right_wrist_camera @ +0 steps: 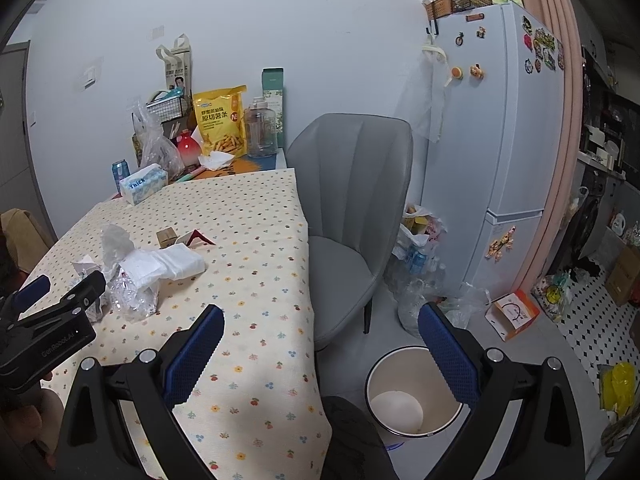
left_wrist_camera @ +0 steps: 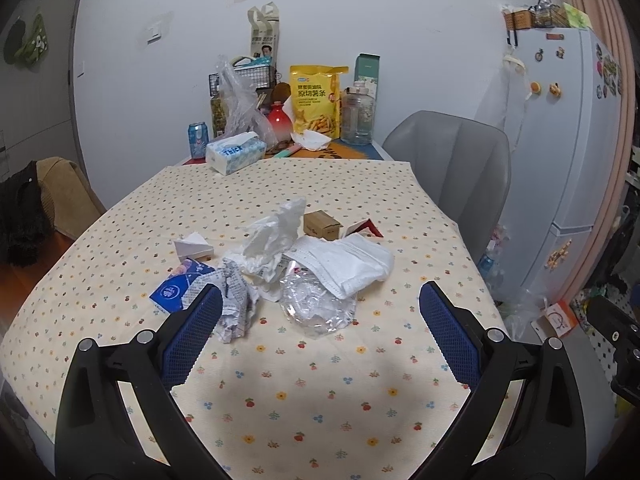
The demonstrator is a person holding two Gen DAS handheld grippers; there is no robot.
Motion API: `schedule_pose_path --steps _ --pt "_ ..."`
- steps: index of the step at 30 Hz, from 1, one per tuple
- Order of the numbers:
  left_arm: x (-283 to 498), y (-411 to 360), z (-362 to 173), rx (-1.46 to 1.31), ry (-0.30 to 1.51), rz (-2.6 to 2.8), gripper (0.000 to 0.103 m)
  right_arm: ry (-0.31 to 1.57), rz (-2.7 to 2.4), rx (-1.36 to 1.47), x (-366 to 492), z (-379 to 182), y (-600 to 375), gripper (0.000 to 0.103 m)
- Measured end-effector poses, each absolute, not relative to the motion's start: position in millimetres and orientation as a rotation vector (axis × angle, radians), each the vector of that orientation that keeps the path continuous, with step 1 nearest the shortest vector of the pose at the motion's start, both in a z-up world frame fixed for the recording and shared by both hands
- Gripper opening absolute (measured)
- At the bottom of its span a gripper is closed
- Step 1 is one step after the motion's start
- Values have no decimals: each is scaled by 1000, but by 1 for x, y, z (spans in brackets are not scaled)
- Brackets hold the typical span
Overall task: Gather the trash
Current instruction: 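Reach the left tool to the crumpled printed paper and close on it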
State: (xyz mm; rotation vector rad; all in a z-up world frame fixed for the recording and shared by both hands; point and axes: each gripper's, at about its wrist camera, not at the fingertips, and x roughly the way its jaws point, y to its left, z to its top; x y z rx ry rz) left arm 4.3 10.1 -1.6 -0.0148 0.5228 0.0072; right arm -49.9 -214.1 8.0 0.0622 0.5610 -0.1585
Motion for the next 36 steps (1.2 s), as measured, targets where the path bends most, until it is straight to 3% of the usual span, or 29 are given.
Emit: schedule_pose_path --steps 20,26,31,36 --pt "26 98 -18 -112 572 148 93 622 60 13 8 -1 -139 95" --pt "33 118 -24 -155 586 162 82 651 102 17 25 -6 -126 93" --pt "43 128 -33 -189 618 150 66 673 119 37 33 -11 -123 91" --pt "58 125 -39 -192 641 141 64 700 125 51 41 -19 -125 90"
